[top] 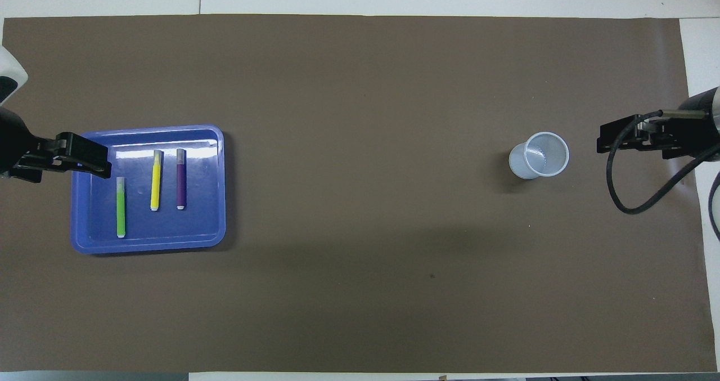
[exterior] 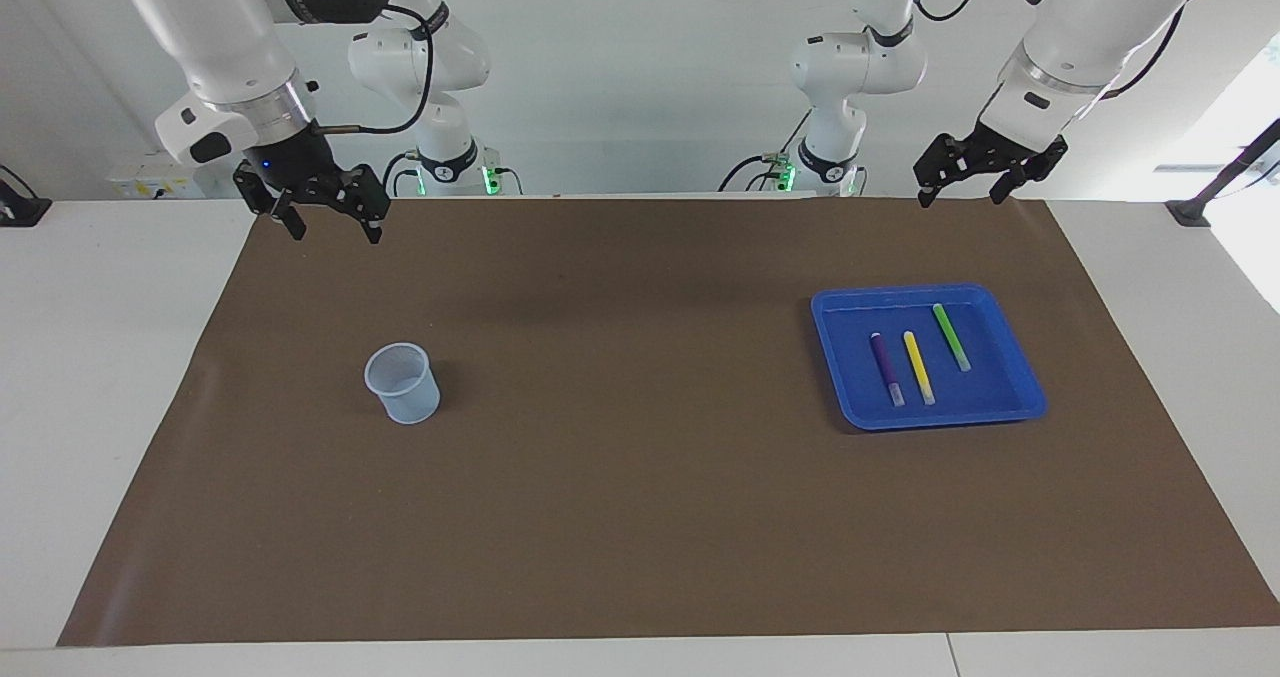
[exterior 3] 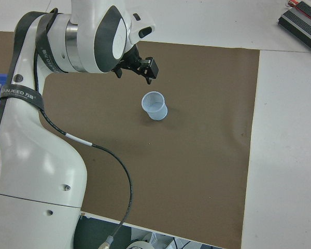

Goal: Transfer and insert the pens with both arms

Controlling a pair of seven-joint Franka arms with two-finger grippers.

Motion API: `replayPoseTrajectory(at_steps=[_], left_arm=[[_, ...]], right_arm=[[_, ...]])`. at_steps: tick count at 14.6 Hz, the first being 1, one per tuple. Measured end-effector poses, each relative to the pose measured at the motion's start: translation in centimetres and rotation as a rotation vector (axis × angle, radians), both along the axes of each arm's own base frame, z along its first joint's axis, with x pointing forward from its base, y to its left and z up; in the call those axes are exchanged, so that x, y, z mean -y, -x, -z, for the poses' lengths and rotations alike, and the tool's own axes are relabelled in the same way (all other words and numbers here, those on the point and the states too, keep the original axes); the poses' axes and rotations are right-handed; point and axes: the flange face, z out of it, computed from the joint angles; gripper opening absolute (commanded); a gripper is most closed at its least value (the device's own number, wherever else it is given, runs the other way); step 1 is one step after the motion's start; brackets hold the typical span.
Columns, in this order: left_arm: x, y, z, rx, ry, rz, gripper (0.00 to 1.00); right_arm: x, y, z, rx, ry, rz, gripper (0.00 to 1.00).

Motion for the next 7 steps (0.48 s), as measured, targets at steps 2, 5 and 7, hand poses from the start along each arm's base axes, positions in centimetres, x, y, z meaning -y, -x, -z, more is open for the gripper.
replayPoseTrajectory(at_steps=[2, 5, 7], left_arm=[[0.01, -0.01, -0.01, 0.001, 0.000, 0.000, 1.00], [0.02, -0.08, -0.05, 0.007, 0.001, 0.000, 1.00], [0.03, -0.20, 0.02, 0.014, 0.002, 0.000, 1.00]], right_arm=[[0.00, 0.00, 0.00, 0.000, 0.000, 0.000, 1.00], [0.00, 0.00, 0.00, 0.000, 0.000, 0.000, 1.00], [0.00, 0.00, 0.00, 0.000, 0.000, 0.000, 1.00]])
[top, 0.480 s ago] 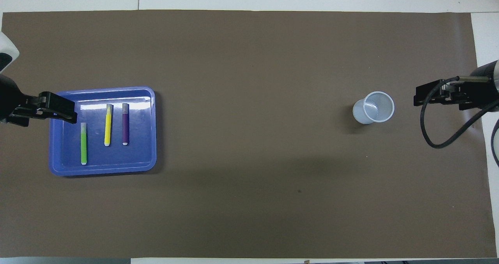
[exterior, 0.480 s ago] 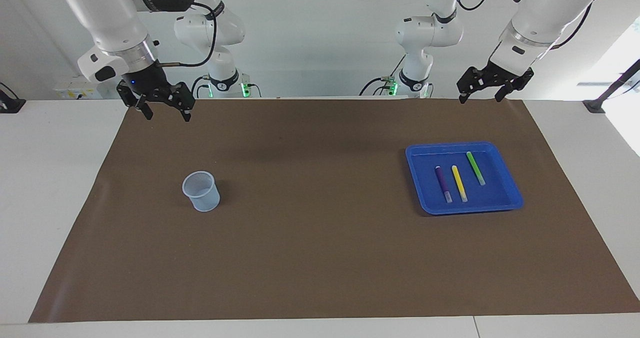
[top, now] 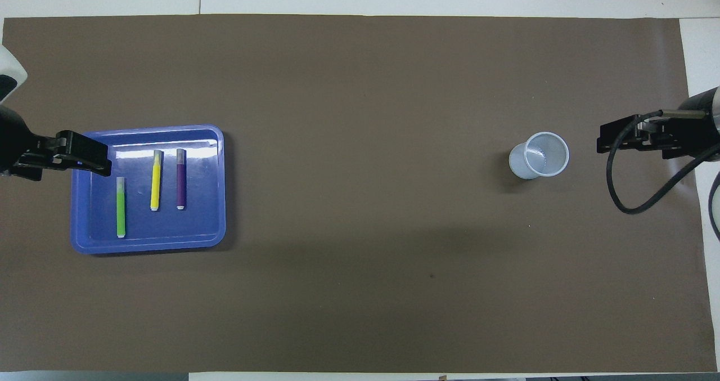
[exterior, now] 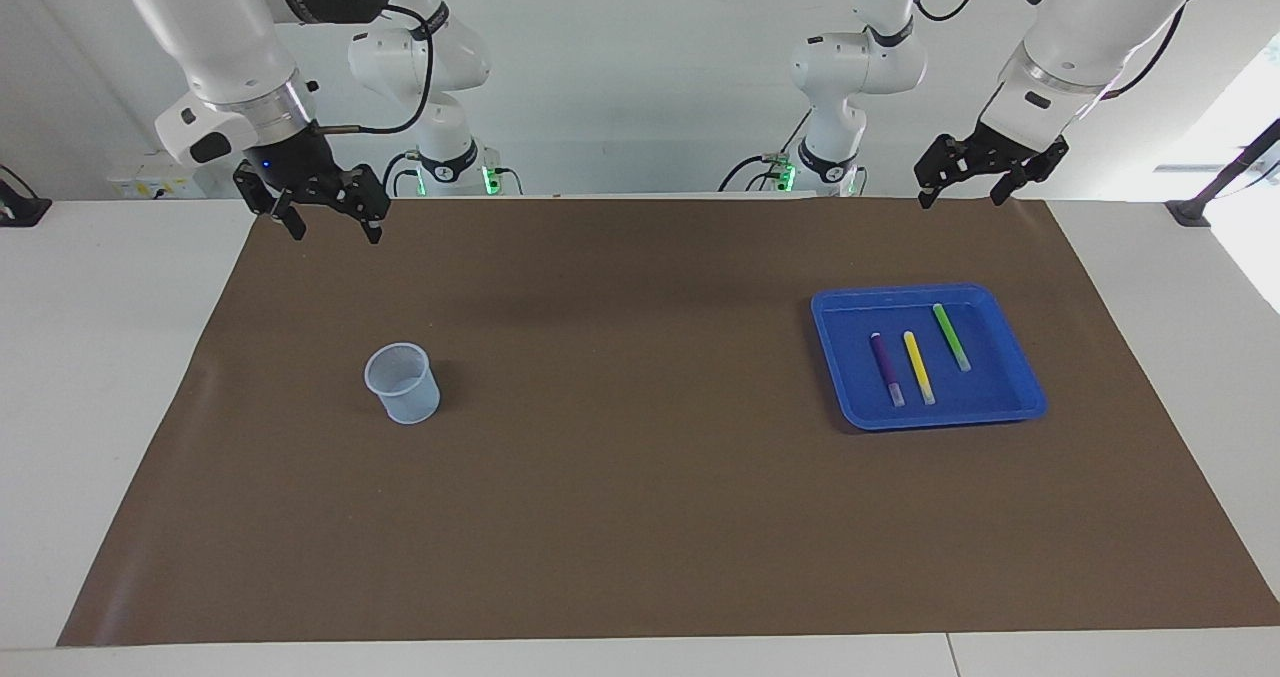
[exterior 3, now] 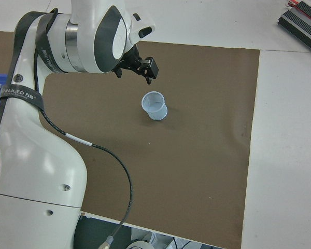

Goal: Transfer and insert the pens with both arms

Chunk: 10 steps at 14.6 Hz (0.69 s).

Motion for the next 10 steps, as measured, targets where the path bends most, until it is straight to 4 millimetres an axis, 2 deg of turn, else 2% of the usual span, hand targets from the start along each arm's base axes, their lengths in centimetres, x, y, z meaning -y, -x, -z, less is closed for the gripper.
replayPoseTrajectory(at_steps=[3, 7, 8, 10], left_arm=[[0.0, -0.3, 0.8, 0.014, 0.002, -0.001, 1.00], [-0.5, -0.1, 3.2, 0.026, 0.002, -0.011, 1.00], [-1.2, 0.1, 4.1, 0.016, 0.001, -0.011, 1.00], [-4.2, 0.4, 6.6, -0.008, 0.004, 0.001, 1.00]], right_arm=[[0.0, 0.0, 0.0, 0.000, 0.000, 0.000, 1.00], [0.0, 0.0, 0.0, 0.000, 0.000, 0.000, 1.00], [0.0, 0.0, 0.0, 0.000, 0.000, 0.000, 1.00], [0.0, 0.0, 0.0, 0.000, 0.000, 0.000, 1.00]])
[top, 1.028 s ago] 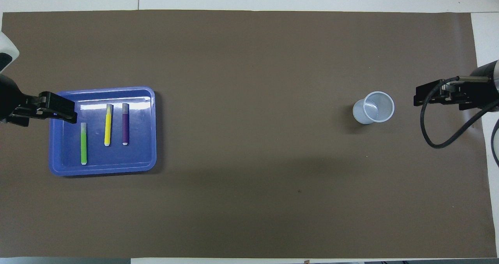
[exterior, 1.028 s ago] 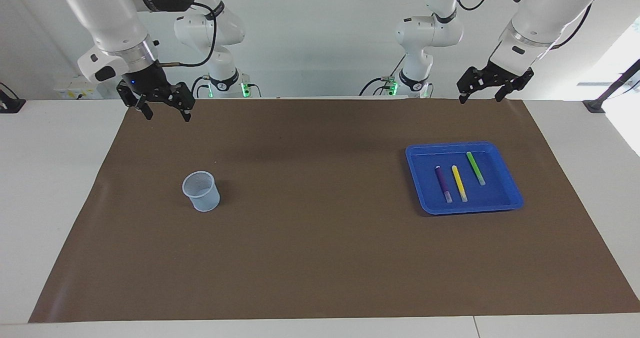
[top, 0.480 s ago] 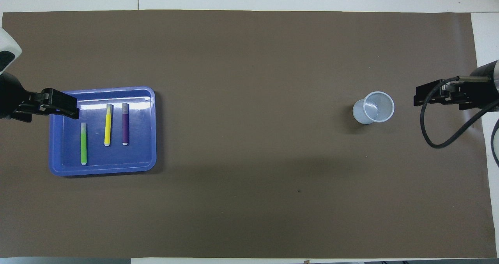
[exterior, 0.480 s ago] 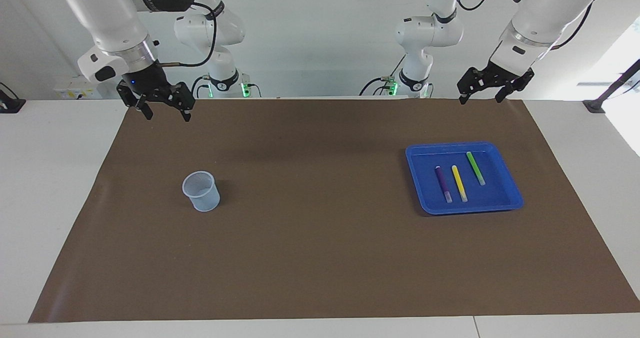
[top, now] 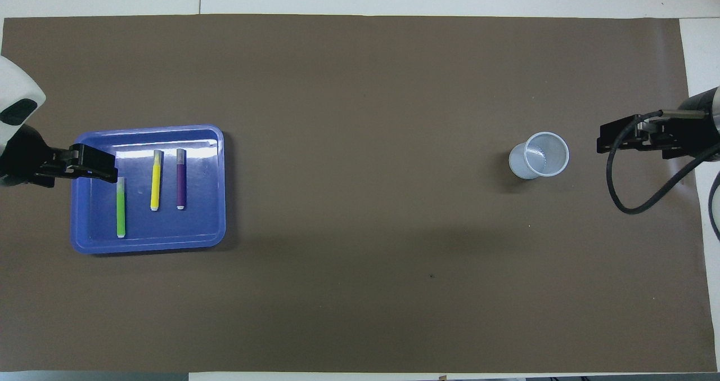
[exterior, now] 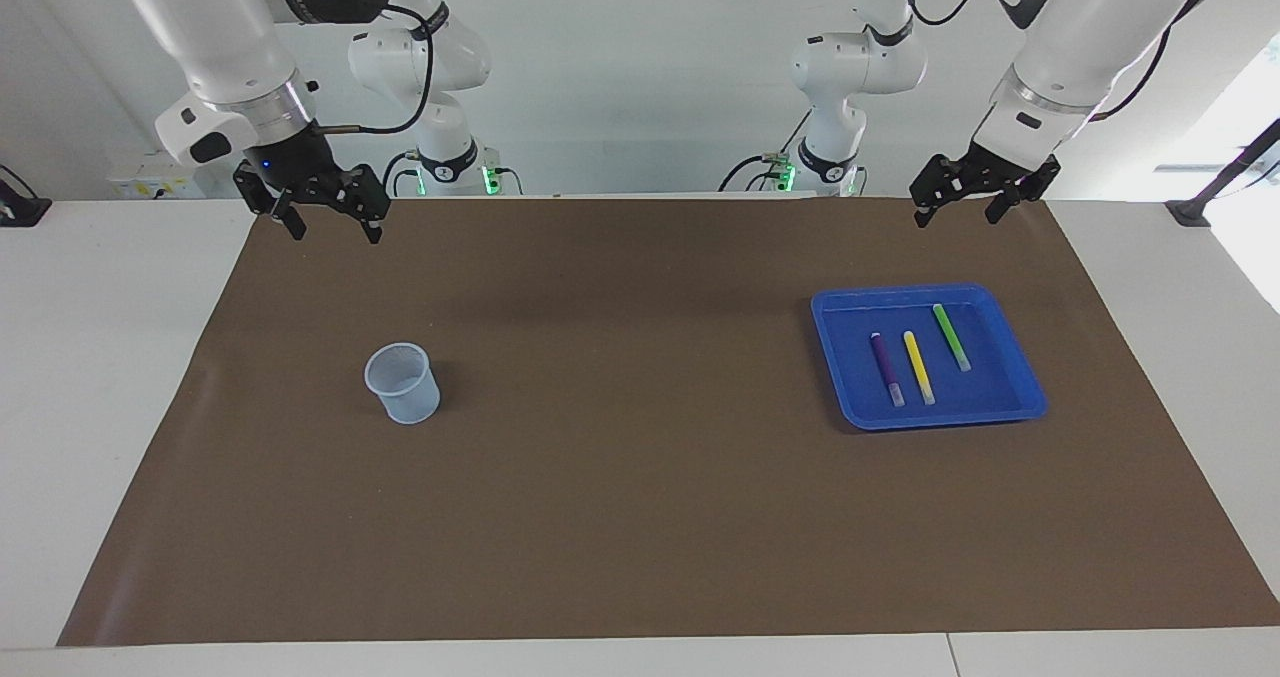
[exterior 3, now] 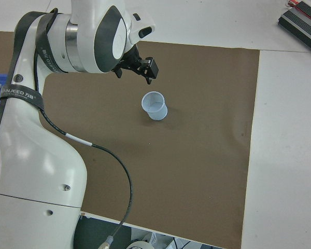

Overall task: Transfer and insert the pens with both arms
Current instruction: 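Lower the left gripper onto the green pen in the tray and grasp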

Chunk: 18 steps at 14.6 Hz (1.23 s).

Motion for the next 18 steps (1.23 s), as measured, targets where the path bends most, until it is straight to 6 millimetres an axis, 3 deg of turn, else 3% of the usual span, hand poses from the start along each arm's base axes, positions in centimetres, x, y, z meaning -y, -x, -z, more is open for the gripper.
replayPoseTrajectory(at_steps=[2, 6, 8, 10, 13, 18], left_arm=[[-3.3, -0.1, 3.7, -0.011, 0.008, 0.012, 1.00], [-9.4, -0.1, 13.7, -0.028, 0.027, 0.019, 1.00], [-11.2, -1.0, 18.7, -0.028, 0.035, 0.020, 1.00], [-11.7, -2.0, 22.6, -0.024, 0.039, 0.031, 0.98], [-11.6, -2.5, 25.4, -0.028, 0.047, 0.073, 0.97], [-11.6, -2.8, 26.3, -0.018, 0.048, 0.094, 0.87]], right_arm=[[0.0, 0.0, 0.0, 0.000, 0.000, 0.000, 1.00], [0.0, 0.0, 0.0, 0.000, 0.000, 0.000, 1.00], [0.0, 0.0, 0.0, 0.000, 0.000, 0.000, 1.00], [0.0, 0.0, 0.0, 0.000, 0.000, 0.000, 1.00], [0.0, 0.0, 0.0, 0.000, 0.000, 0.000, 1.00], [0.0, 0.0, 0.0, 0.000, 0.000, 0.000, 1.00]])
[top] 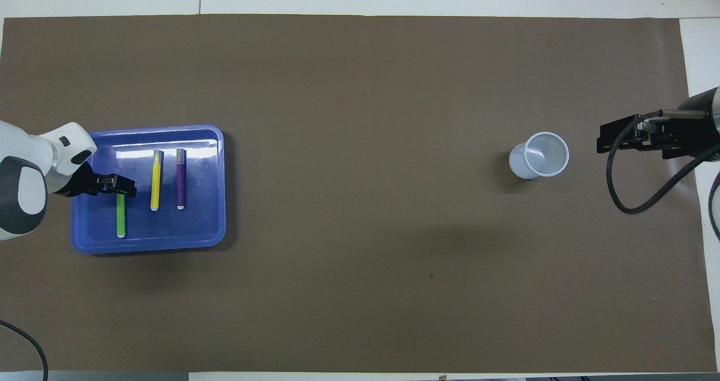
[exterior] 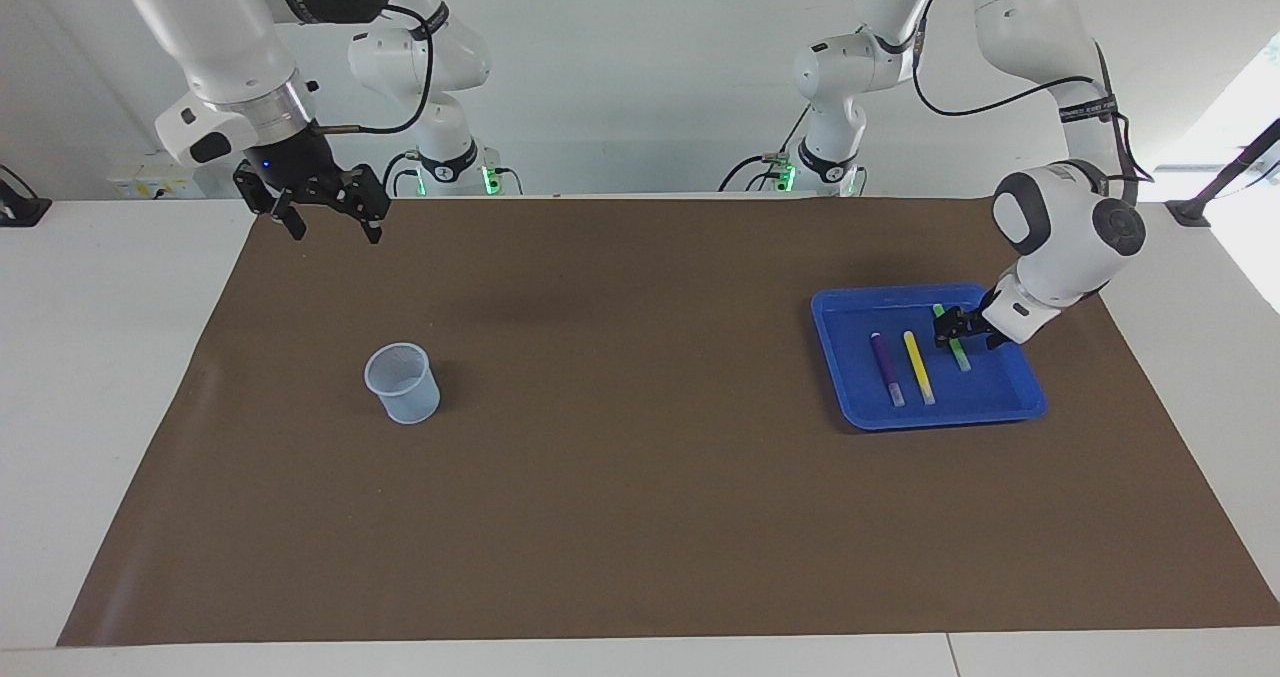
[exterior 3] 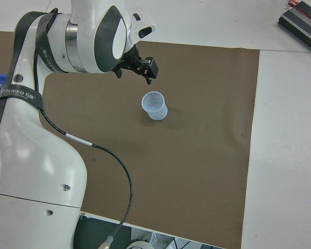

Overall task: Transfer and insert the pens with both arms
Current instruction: 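Lower the left gripper onto the green pen in the tray and grasp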

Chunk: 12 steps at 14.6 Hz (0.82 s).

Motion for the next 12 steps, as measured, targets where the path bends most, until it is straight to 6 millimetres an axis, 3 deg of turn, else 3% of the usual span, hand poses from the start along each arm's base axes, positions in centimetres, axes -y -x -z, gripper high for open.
replayPoseTrajectory(at_steps=[6, 9, 12], left_arm=[[0.0, -0.2, 1.4, -0.006, 0.003, 0.007, 0.73], [-0.1, -0.3, 1.8, -0.003, 0.003, 0.007, 0.55], [-0.2, -0.4, 1.7, 0.003, 0.000, 0.006, 0.24]], right_arm=[[0.0, 0.0, 0.0, 0.000, 0.000, 0.000, 1.00], [0.0, 0.0, 0.0, 0.000, 0.000, 0.000, 1.00], [0.0, 0.0, 0.0, 0.000, 0.000, 0.000, 1.00]])
